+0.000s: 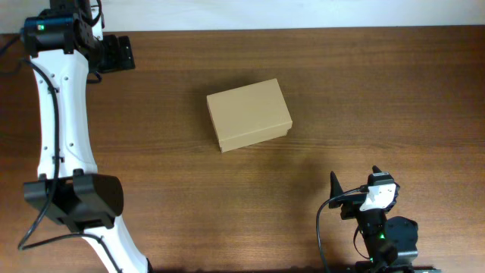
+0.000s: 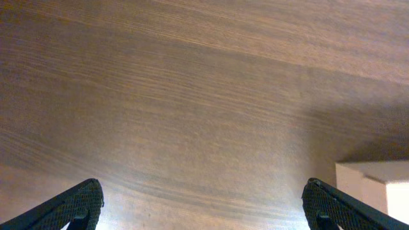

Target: Pack container

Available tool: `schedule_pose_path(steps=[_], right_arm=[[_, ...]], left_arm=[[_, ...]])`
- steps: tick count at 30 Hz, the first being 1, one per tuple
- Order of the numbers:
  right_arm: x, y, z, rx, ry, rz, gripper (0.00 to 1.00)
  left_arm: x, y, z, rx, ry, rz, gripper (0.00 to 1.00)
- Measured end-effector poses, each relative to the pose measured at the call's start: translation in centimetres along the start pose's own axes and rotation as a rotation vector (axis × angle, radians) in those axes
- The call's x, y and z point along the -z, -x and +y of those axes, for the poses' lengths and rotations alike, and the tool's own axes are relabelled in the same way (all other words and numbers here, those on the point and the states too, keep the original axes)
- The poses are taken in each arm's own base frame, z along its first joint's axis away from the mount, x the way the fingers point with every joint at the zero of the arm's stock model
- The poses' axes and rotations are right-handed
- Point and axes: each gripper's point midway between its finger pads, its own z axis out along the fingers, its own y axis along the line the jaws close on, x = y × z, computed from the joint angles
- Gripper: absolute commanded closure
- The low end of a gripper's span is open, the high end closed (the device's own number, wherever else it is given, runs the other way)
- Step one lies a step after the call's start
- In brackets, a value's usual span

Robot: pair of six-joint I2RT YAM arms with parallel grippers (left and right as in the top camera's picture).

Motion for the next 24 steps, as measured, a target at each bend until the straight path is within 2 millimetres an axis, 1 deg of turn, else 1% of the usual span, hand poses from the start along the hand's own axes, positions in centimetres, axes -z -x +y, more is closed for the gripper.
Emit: schedule_pose_path(steps=[2, 4, 7, 9, 11, 14, 16, 17, 19, 22, 24], right_arm=[[0.0, 0.0, 0.0, 0.001, 0.0, 0.0, 0.01], [0.0, 0.0, 0.0, 0.0, 0.0, 0.0, 0.01], [0.0, 0.0, 0.0, 0.0, 0.0, -0.001, 0.01], [0.0, 0.0, 0.0, 0.0, 0.0, -0.001, 0.01], [0.0, 0.0, 0.0, 0.001, 0.0, -0.002, 0.01], [0.0, 0.0, 0.0, 0.001, 0.0, -0.003, 0.01], [0.0, 0.0, 0.0, 0.0, 0.0, -0.002, 0.01], [0.0, 0.0, 0.0, 0.0, 0.0, -0.001, 0.01], [0.0, 0.0, 0.0, 0.0, 0.0, -0.001, 0.01], [-0.1, -0.2, 0.0, 0.001, 0.0, 0.002, 0.01], [-0.1, -0.2, 0.0, 0.0, 0.0, 0.002, 0.01]], left_arm=[[1.4, -0.6, -0.7, -0.015, -0.009, -0.011, 0.0], [3.5, -1.5, -1.7, -0.038, -0.025, -0.035, 0.0], [8.1, -4.4, -3.4, -0.088, -0.062, -0.086, 0.0], [11.3, -7.5, -4.3, -0.128, -0.093, -0.115, 0.0], [13.9, -11.0, -4.3, -0.155, -0.116, -0.146, 0.0], [15.9, -16.2, -2.9, -0.16, -0.126, -0.18, 0.0], [16.2, -19.3, -1.8, -0.156, -0.12, -0.199, 0.0], [16.0, -21.3, -1.1, -0.155, -0.109, -0.203, 0.0], [15.4, -23.8, -0.3, -0.151, -0.095, -0.218, 0.0], [14.0, -25.9, 0.4, -0.136, -0.085, -0.291, 0.0], [13.3, -26.4, 0.5, -0.121, -0.089, -0.368, 0.0]])
